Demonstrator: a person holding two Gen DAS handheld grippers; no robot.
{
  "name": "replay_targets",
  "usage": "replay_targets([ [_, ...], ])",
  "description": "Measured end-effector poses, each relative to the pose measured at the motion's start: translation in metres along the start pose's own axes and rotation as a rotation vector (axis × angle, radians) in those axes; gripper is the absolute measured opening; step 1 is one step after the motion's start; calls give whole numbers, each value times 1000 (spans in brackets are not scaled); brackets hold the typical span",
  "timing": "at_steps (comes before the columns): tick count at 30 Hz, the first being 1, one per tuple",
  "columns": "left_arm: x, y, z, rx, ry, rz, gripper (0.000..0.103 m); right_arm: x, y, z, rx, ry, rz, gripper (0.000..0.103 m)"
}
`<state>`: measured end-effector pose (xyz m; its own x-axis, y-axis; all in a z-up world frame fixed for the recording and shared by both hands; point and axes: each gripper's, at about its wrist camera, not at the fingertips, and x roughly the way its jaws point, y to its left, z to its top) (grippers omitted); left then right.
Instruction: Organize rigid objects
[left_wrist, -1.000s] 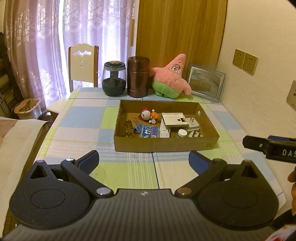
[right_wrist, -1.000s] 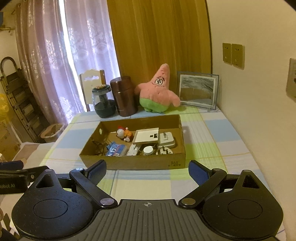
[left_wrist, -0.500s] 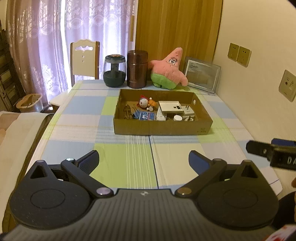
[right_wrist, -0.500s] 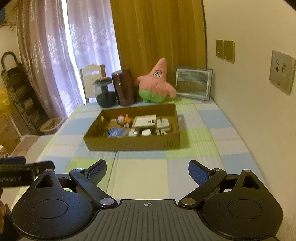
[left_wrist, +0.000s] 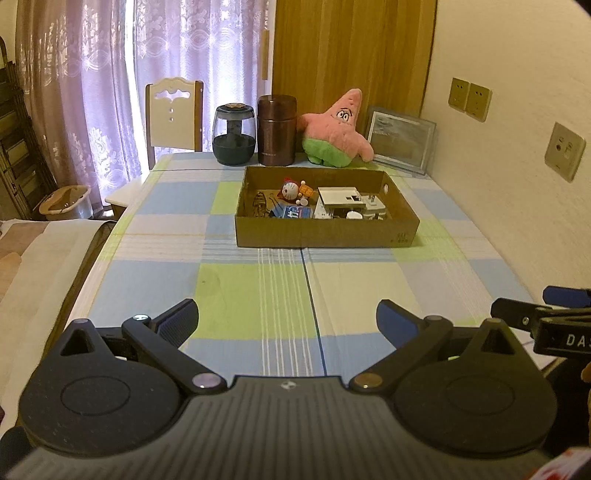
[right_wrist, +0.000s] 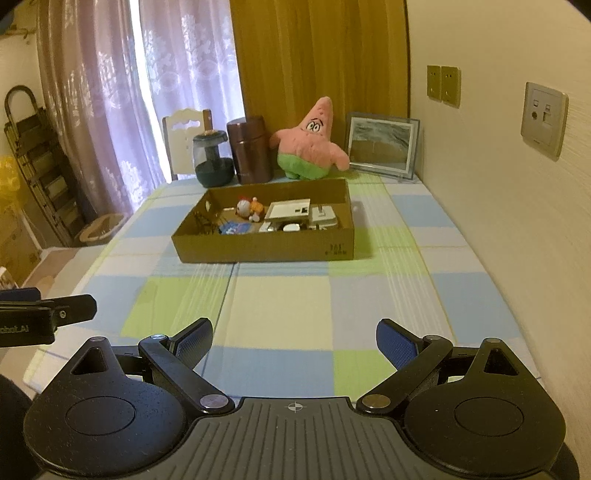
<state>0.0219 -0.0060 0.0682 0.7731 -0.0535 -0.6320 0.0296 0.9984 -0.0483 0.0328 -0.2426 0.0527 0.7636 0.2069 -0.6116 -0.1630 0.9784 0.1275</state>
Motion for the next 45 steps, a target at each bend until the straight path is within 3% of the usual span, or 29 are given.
replay_targets([
  [19,-11,-8,-43,38,83,-8,101,-9,5,-36,-24,85,-3,93],
  [45,-5,-10,-49,40,103,-7,101,-3,5,-42,-16,99,7,93],
])
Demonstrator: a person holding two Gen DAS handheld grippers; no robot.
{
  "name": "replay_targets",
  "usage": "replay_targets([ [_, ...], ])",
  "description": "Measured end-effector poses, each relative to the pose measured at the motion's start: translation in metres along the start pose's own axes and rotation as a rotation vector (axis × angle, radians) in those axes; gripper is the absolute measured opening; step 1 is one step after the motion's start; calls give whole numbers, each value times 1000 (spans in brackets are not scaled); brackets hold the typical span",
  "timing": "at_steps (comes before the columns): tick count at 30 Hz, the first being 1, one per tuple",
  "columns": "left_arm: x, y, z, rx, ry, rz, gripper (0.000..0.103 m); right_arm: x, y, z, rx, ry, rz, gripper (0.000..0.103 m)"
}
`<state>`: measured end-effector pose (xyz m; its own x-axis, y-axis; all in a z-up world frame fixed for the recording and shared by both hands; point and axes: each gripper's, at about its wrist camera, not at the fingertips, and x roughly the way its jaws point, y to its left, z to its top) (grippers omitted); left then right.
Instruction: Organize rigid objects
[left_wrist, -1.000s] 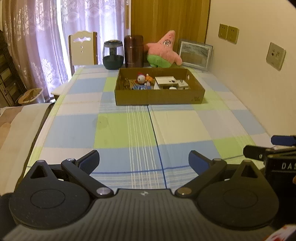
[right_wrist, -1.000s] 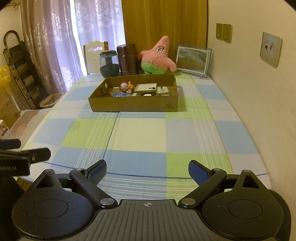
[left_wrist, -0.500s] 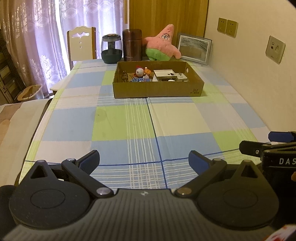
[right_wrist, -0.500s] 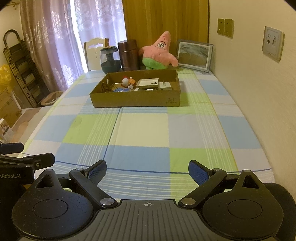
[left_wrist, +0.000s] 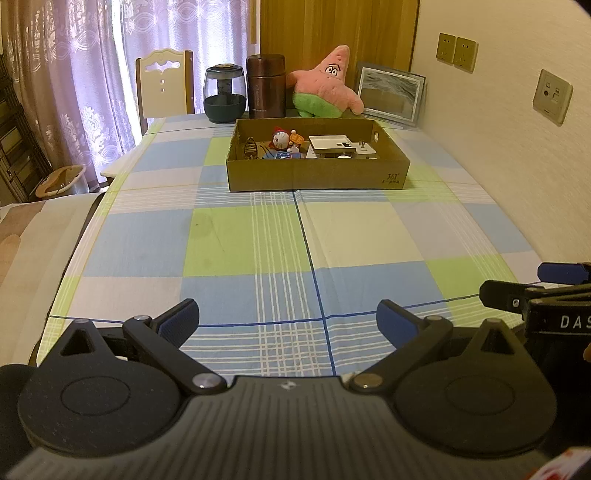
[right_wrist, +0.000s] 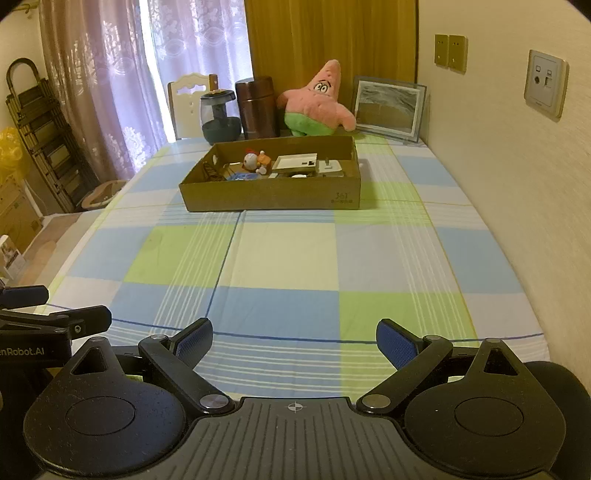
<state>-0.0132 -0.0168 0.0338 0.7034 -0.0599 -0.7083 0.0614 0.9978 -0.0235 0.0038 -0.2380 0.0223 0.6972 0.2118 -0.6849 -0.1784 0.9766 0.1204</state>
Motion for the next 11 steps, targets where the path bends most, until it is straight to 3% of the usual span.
replay_targets([
  [11,0,-2,-2,11,-11,0,101,0,1,0,0,2,0,93],
])
